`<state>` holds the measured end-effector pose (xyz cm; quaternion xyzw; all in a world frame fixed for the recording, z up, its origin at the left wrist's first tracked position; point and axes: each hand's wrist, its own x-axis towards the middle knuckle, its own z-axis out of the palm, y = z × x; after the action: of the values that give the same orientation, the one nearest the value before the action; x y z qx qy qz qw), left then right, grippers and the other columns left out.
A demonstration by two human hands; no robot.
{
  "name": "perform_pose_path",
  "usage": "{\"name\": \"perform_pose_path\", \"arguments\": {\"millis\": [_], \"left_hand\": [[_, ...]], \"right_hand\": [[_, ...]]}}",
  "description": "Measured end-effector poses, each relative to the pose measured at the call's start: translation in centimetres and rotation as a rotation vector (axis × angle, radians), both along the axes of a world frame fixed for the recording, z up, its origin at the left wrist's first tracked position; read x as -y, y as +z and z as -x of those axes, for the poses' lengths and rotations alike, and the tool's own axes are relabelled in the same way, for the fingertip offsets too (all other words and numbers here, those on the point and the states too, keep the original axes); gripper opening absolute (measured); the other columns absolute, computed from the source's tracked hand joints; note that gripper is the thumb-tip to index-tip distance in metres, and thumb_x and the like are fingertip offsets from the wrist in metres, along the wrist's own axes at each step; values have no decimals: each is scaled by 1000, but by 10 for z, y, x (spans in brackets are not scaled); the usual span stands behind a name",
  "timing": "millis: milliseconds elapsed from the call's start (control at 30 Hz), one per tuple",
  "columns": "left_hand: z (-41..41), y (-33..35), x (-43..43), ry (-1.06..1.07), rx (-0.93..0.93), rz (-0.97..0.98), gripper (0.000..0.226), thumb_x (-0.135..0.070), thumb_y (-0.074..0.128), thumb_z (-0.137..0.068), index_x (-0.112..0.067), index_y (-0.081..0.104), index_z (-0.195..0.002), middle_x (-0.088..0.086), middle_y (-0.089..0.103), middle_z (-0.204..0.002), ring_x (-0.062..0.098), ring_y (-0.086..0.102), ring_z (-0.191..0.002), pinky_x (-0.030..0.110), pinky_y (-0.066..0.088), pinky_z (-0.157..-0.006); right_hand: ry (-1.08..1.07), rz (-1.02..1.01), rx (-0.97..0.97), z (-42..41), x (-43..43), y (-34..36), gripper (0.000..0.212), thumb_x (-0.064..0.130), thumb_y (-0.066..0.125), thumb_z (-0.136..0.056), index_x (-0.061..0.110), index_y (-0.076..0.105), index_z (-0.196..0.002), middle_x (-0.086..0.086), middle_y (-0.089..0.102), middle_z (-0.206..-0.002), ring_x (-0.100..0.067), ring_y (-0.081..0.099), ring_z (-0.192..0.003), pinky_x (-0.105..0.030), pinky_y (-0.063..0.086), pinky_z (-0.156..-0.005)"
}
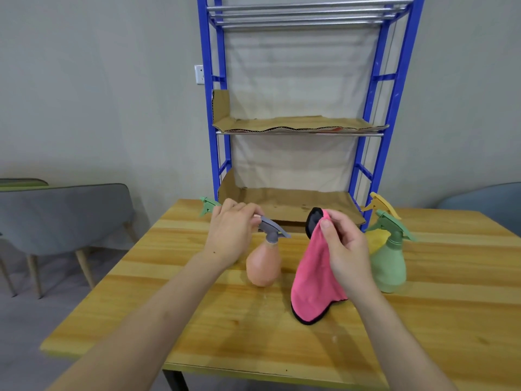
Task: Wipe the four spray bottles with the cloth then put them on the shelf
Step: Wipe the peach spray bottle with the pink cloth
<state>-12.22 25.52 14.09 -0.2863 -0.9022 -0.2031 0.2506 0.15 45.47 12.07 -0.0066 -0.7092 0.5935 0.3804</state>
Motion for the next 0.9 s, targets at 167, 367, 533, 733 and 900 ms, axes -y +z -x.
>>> {"name": "perform_pose_path", "arguments": {"millis": [167,367,533,733,900], "left_hand": [[-22,-12,6,-112,158,-256,16,-26,56,-105,-31,71,-107,-19,66,-94,18,50,-101,41,39,-94],[-41,-29,14,-158,247,-476,11,-28,65,-99,-36,71,-104,-20,67,-93,9,54,-100,32,42,-90],[-43,-33,16,-165,275,-549,6,-31,69,-96,-36,71,-99,-17,70,-98,7,56,-100,36,47,-94],[-42,-36,17,-203,333,-592,10,-33,66,-98,-39,74,-100,-23,73,-99,11,61,-106,39,50,-94],[-41,-38,16,-229,394,-689,11,-28,67,-99,-35,75,-98,-17,74,-97,15,64,-103,30,51,-88]], "right_hand": [[73,-176,52,-4,-5,4,24,19,59,-104,30,72,-120,18,72,-119,-4,63,-120,-21,48,-101],[142,-361,48,3,6,7,28,9,63,-101,23,75,-121,18,70,-121,-8,61,-122,-17,45,-101],[166,-432,23,12,19,11,22,8,69,-97,18,78,-114,14,73,-115,-8,65,-116,-22,48,-99],[128,-714,11,28,26,1,19,23,69,-98,23,80,-113,12,71,-113,-14,60,-107,-28,46,-94],[117,-782,0,29,24,-3,18,21,68,-98,16,81,-109,5,70,-107,-22,58,-99,-28,46,-89]]}}
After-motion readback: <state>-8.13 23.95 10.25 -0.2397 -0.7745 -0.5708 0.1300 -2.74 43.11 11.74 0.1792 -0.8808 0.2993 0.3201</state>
